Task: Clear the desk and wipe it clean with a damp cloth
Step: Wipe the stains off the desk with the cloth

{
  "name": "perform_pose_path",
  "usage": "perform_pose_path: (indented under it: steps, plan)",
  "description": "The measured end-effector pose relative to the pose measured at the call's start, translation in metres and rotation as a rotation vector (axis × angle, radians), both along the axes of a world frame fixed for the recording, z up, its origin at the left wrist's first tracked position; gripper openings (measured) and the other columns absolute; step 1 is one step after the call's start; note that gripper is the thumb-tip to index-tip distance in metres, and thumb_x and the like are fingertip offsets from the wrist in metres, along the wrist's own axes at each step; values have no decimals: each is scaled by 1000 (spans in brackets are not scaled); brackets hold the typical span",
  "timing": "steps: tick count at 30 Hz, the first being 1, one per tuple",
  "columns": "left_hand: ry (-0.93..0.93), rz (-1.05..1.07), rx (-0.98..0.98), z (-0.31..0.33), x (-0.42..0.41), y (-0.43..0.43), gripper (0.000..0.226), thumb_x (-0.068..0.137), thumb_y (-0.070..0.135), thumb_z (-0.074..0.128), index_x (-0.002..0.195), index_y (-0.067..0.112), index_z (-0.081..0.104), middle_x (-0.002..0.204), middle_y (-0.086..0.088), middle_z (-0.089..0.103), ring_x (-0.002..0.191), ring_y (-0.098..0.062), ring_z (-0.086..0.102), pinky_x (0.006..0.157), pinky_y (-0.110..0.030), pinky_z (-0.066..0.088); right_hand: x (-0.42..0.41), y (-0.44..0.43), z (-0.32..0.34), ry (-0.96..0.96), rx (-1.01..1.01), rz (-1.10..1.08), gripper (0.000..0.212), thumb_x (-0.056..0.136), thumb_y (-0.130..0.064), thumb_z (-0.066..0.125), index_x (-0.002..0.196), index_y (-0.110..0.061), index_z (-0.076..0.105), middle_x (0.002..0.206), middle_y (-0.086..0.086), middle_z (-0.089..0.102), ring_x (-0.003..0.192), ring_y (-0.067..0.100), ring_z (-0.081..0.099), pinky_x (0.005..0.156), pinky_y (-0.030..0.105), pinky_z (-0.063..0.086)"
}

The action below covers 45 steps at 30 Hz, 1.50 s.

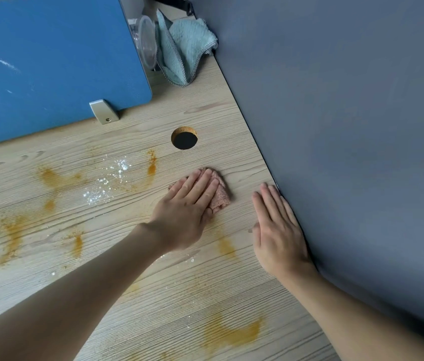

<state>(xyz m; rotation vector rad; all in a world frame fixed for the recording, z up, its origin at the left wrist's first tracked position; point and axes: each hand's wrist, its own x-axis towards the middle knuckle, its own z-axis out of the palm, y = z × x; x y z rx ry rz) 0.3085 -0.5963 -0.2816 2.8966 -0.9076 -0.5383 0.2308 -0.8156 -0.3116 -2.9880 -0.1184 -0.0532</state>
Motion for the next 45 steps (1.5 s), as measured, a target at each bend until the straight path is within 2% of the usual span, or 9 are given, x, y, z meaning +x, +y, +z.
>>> perform_pose_path:
  steps: [4, 8, 13, 19, 26, 31, 34, 41, 45]
  plan:
    - [-3, 2, -33, -2, 8, -23, 68, 86, 51, -19, 149, 26, -26, 161, 2, -25, 148, -18, -27, 124, -38, -9, 1, 0, 0, -4, 13, 7, 60, 94, -20, 30, 151, -3, 40, 163, 13, 25, 153, 25, 20, 122, 45, 26]
    - [-13, -46, -25, -1, -27, 4, 66, 96, 50, -11, 155, 23, -17, 162, 1, -22, 149, -19, -25, 124, -38, -8, 1, -1, 2, 6, 11, 17, 61, 94, -21, 29, 152, -2, 39, 164, 13, 24, 154, 25, 18, 122, 45, 26]
    - [27, -5, 21, 1, -25, -12, 68, 88, 51, -19, 151, 25, -27, 157, 2, -34, 144, -19, -34, 123, -38, -12, 1, 0, 1, 9, 6, 12, 62, 94, -23, 29, 151, -2, 39, 163, 14, 25, 153, 26, 19, 122, 45, 26]
    - [8, -24, 14, 1, -40, -11, 68, 92, 50, -15, 154, 23, -23, 159, 2, -31, 145, -17, -32, 123, -36, -14, 0, -2, -2, -6, 18, 19, 62, 94, -23, 27, 151, -2, 40, 163, 14, 27, 153, 26, 21, 122, 45, 26]
    - [36, 9, 65, 6, -51, -12, 69, 91, 50, -15, 155, 23, -22, 160, 0, -29, 146, -19, -30, 123, -38, -13, -20, -12, 3, -27, 172, 36, 58, 93, -16, 28, 146, 3, 45, 159, 18, 33, 149, 30, 29, 119, 47, 31]
    - [48, 16, 59, 8, -62, -12, 61, 103, 45, 3, 156, 22, -18, 161, 0, -27, 147, -19, -29, 123, -38, -11, -78, -26, -1, -32, 62, 83, 57, 97, -18, 32, 150, -1, 41, 162, 15, 29, 152, 28, 24, 120, 47, 30]
    - [52, -12, 76, 11, -73, -4, 61, 102, 46, -1, 155, 22, -20, 160, 0, -29, 147, -19, -29, 124, -39, -9, -77, -23, -5, -60, 52, 54, 57, 96, -17, 34, 150, -1, 41, 161, 15, 30, 151, 28, 25, 120, 48, 30]
    - [53, 32, 25, 6, -58, -35, 61, 105, 45, 6, 156, 22, -18, 161, 2, -27, 147, -19, -28, 123, -38, -12, -76, -23, -4, -64, 46, 56, 57, 95, -18, 36, 150, -2, 41, 162, 15, 30, 152, 28, 24, 119, 48, 31]
    - [42, -23, 22, 8, -87, -14, 62, 101, 48, -3, 155, 23, -20, 159, 2, -29, 146, -18, -32, 123, -38, -11, -76, -23, -3, -55, 37, 63, 57, 96, -19, 35, 151, -3, 40, 162, 14, 28, 152, 27, 22, 120, 48, 30]
